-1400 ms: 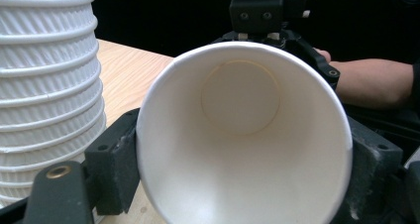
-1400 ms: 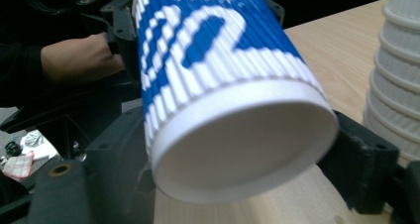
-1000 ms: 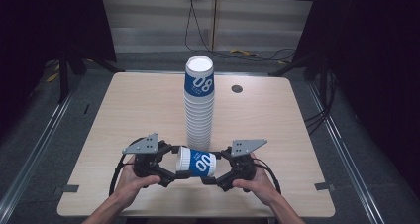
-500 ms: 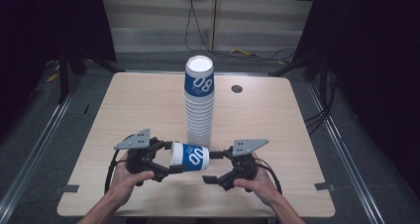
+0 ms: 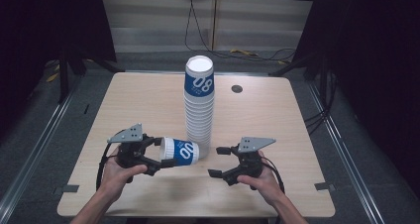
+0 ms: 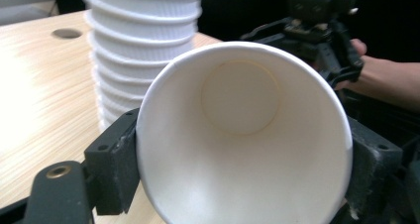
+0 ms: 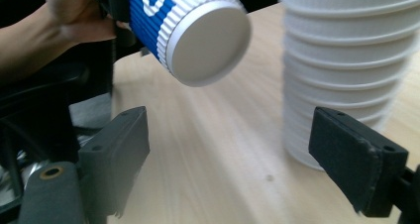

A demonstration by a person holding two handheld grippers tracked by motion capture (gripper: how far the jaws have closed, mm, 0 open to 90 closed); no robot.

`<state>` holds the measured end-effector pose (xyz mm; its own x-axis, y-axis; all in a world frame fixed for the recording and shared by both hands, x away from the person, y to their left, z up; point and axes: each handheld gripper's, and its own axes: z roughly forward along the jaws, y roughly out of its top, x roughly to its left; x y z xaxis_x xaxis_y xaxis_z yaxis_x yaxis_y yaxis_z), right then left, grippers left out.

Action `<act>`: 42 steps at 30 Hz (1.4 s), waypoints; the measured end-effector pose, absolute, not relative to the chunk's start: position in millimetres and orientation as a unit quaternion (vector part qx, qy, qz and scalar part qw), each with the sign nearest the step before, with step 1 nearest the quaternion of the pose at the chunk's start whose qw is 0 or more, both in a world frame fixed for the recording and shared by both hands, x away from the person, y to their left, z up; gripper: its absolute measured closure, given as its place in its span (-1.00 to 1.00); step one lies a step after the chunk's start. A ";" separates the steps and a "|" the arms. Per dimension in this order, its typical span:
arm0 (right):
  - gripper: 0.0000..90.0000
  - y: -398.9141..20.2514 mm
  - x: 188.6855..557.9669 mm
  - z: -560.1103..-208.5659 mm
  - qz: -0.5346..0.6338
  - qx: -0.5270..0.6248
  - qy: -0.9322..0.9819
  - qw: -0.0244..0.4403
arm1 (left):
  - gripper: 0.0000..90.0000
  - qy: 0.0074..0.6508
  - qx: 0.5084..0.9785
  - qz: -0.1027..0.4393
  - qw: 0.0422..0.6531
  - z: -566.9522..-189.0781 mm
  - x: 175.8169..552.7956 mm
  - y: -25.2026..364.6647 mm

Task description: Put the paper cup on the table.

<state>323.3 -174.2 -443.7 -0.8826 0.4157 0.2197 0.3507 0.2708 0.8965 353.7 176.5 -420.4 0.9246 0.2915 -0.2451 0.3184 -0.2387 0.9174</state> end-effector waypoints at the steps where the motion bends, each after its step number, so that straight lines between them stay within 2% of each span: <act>1: -0.64 -176.1 324.6 -443.1 0.553 0.244 0.796 0.032 | -0.59 0.198 0.786 -0.014 0.585 -420.4 355.7 178.2; 18: -0.68 -203.7 327.1 -443.4 0.524 0.289 0.797 0.080 | -0.58 0.264 0.822 0.001 0.504 -420.0 378.1 209.0; 21: -0.63 -204.6 326.5 -443.8 0.516 0.284 0.805 0.074 | -0.58 0.262 0.830 0.015 0.493 -415.4 377.8 212.4; 29: -0.68 -213.2 324.8 -449.5 0.513 0.302 0.799 0.082 | -0.58 0.277 0.846 0.036 0.453 -408.4 383.8 221.5; 42: -0.67 -223.8 323.1 -448.0 0.503 0.330 0.790 0.116 | -0.59 0.292 0.872 0.060 0.388 -408.8 406.9 227.6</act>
<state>323.1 -223.8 -448.0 -0.7552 0.6384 0.1486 0.4046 0.2758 0.8719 406.9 227.6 -408.8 0.8220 0.5565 -0.1213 0.4629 -0.5288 0.7114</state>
